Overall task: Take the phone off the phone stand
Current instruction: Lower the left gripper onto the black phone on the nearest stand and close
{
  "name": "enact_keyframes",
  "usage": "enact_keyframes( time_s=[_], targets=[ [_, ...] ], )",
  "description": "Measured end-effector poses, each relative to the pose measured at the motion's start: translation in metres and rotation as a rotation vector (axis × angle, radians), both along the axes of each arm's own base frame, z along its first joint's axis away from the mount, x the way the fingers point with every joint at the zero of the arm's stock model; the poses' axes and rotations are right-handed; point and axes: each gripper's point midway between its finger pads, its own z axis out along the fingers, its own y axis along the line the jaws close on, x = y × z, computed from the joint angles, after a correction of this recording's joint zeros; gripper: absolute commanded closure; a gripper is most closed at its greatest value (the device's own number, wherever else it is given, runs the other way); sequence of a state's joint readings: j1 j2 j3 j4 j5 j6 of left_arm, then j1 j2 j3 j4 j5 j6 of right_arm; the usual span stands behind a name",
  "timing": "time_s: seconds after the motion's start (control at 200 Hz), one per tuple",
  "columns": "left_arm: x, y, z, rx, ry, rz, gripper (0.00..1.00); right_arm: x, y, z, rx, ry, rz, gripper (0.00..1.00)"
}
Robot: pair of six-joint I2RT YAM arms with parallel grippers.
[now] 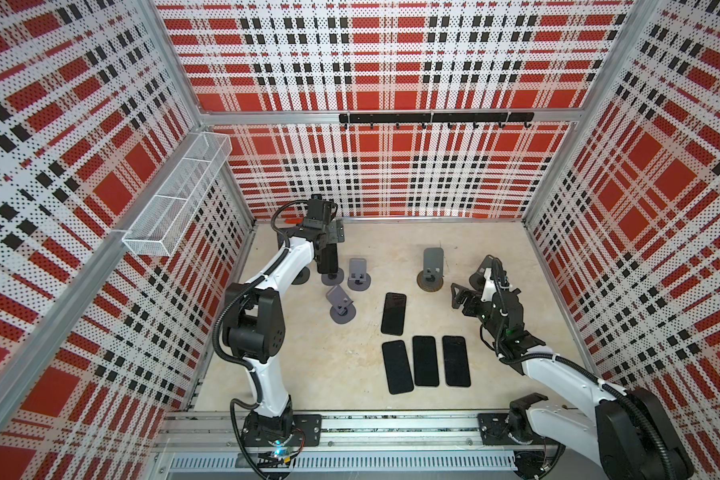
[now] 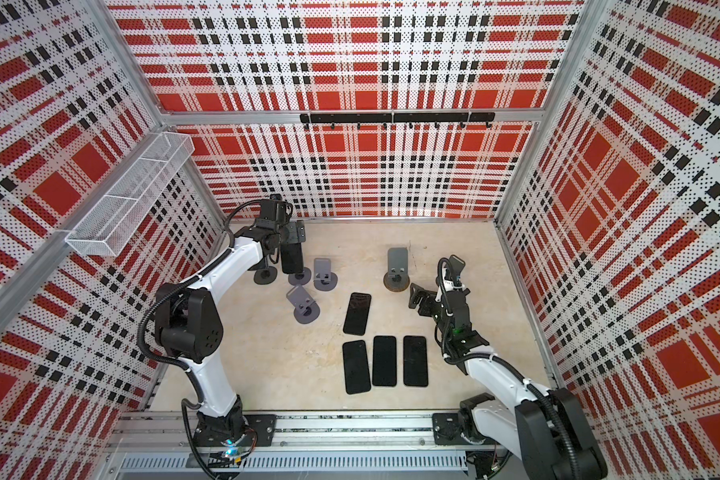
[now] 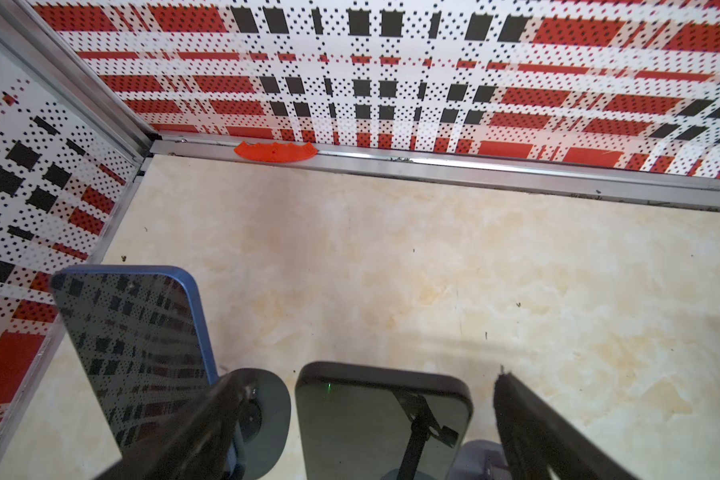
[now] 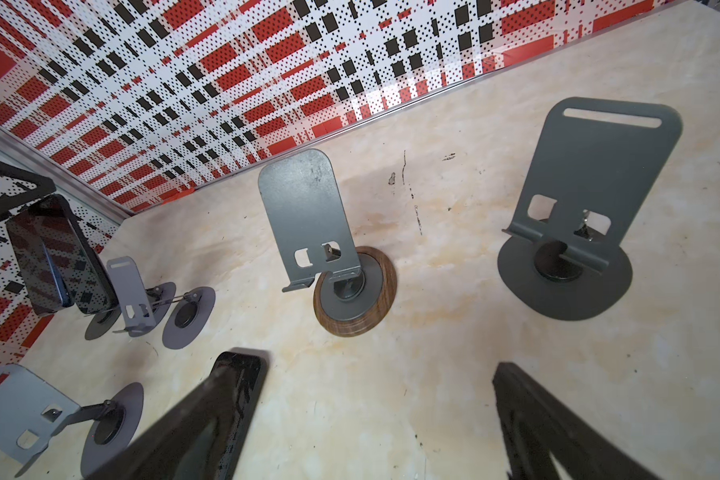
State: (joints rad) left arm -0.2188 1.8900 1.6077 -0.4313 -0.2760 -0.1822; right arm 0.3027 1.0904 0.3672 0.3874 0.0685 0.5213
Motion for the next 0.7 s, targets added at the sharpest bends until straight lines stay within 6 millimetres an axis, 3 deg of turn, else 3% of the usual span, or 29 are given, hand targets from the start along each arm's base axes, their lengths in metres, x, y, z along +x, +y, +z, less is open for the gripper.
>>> enact_keyframes(
  time_s=[0.19,0.596,0.696],
  targets=[
    [0.001,0.003,-0.016,-0.006,0.04,-0.012,0.02,0.0,0.0,-0.001,0.0,0.001,0.0,0.0],
    [0.003,-0.006,-0.032,-0.032,0.079,-0.075,0.0,0.0,0.0,-0.001,-0.001,0.003,0.0,0.0],
    [0.003,-0.006,-0.037,-0.029,0.088,-0.078,0.04,0.0,0.0,-0.001,-0.001,0.003,0.0,0.0]
  ],
)
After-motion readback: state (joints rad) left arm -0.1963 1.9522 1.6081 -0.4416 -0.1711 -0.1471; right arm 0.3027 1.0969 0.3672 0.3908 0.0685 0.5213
